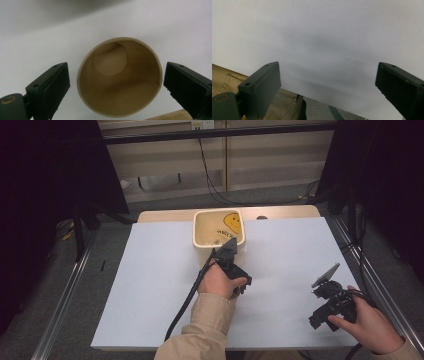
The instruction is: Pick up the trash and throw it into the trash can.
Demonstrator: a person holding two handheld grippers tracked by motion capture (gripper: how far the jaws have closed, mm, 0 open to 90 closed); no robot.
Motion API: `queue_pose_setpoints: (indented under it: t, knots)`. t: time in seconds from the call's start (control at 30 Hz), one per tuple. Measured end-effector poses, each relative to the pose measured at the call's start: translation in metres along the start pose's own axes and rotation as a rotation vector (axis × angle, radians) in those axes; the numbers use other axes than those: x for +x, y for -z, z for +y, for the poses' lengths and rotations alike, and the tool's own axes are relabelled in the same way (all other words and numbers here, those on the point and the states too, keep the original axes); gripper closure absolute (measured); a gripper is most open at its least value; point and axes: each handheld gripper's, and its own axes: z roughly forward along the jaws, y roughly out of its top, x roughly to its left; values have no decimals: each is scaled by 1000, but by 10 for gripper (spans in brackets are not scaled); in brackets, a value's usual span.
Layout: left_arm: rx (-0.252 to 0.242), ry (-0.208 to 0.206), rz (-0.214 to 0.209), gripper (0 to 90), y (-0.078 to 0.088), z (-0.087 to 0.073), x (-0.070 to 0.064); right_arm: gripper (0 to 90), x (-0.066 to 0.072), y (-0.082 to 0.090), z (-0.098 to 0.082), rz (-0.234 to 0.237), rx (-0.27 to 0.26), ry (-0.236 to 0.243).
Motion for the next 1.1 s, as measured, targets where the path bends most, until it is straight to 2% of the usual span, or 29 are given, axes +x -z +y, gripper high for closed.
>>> queue_pose_setpoints:
  t: [0.13,0.17,0.27,0.33,0.37,0.4,0.47,0.5,0.63,0.77,0.8,0.83,1.0,1.1]
  knots:
    - [23,1,13,102,-5,-1,-2,65,1,0,0,-6,2,0]
    - [42,2,17,124,-6,-1,-2,65,1,0,0,-8,2,1]
    - [47,7,12,177,-5,-1,-3,65,1,0,0,-1,0,0]
    - [44,1,10,184,-2,0,-2,65,1,0,0,-3,-3,0]
    - [33,11,7,185,-1,0,-2,65,1,1,0,-8,-3,3]
    - [25,13,14,185,2,0,-1,66,0,1,0,-5,-4,3]
    - [16,11,-1,185,10,2,2,65,0,1,0,-1,-4,6]
    - [10,23,2,185,14,2,2,65,0,1,0,0,-3,2]
    - [-5,23,-3,185,32,6,6,65,1,1,0,-8,-1,3]
    - [-20,13,-24,187,53,11,9,65,0,1,0,-6,-5,3]
    - [-27,35,-34,188,58,12,9,65,0,2,0,-8,-5,1]
    - [-36,31,-40,188,63,13,9,65,1,2,0,-11,-5,2]
    - [-54,31,-22,187,85,17,14,66,2,0,0,-2,-4,5]
    - [-56,29,-31,188,98,21,15,66,1,0,0,-5,-3,6]
